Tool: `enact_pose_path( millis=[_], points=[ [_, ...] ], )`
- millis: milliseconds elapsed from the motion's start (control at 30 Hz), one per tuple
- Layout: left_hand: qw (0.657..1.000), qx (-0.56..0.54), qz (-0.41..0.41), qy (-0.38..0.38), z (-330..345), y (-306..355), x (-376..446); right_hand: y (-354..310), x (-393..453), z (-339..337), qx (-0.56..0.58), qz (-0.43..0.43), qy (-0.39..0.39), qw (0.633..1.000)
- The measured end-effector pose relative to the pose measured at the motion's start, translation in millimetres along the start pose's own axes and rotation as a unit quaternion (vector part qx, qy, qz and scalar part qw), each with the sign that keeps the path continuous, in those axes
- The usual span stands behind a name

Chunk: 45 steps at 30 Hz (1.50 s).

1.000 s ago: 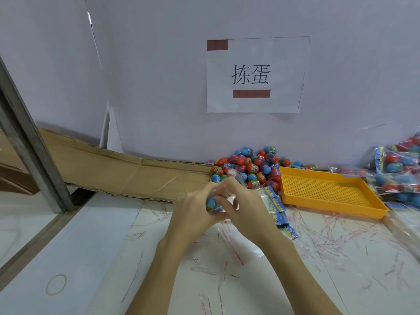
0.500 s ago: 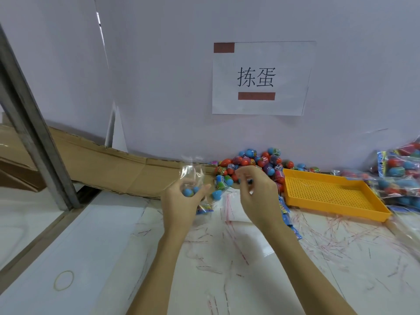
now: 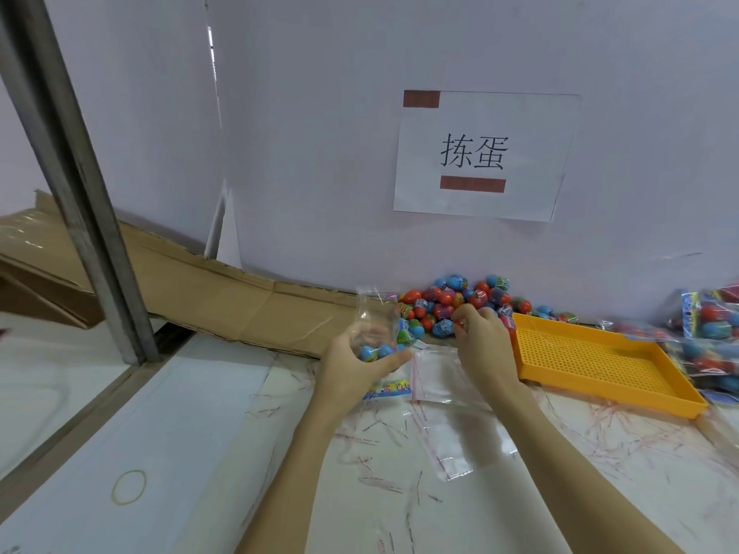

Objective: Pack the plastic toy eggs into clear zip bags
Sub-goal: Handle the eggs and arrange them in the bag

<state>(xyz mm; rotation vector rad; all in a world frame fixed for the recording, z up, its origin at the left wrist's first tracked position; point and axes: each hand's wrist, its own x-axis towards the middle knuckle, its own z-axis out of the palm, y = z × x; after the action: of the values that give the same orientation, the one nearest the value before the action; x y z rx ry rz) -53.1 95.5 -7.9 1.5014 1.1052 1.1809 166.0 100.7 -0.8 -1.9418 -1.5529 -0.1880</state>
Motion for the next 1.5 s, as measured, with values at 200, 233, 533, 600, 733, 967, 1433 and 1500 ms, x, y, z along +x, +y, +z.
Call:
enact_pose_path(
  millis=[200,233,533,600,733,967,1433,1500],
  points=[
    [0.998,0.056,0.022,-0.019,6,4,-4,-28,-28,-17,0.307,0.050,0.118,0.943],
    [0.997,0.066,0.025,-0.020,8,5,-5,-33,-35,-20,0.349,0.052,0.127,0.927],
    [0.977,0.194,0.073,-0.047,23,2,-10,-51,-62,-36,0.339,-0.097,0.189,0.916],
    [0.964,0.245,0.092,-0.039,23,2,-10,-48,-64,-32,0.253,-0.136,0.201,0.936],
    [0.962,0.251,0.100,-0.028,24,3,-11,-47,-65,-29,0.224,-0.088,0.169,0.956],
    [0.952,0.244,0.156,-0.099,18,4,-14,-45,-69,-24,0.233,-0.106,0.061,0.965],
    [0.988,0.136,0.023,-0.066,12,-1,-4,-52,-72,-23,0.317,-0.145,0.051,0.936],
    [0.993,0.113,0.007,-0.011,6,-1,-1,-51,-66,-23,0.326,-0.103,0.084,0.936]
  ],
)
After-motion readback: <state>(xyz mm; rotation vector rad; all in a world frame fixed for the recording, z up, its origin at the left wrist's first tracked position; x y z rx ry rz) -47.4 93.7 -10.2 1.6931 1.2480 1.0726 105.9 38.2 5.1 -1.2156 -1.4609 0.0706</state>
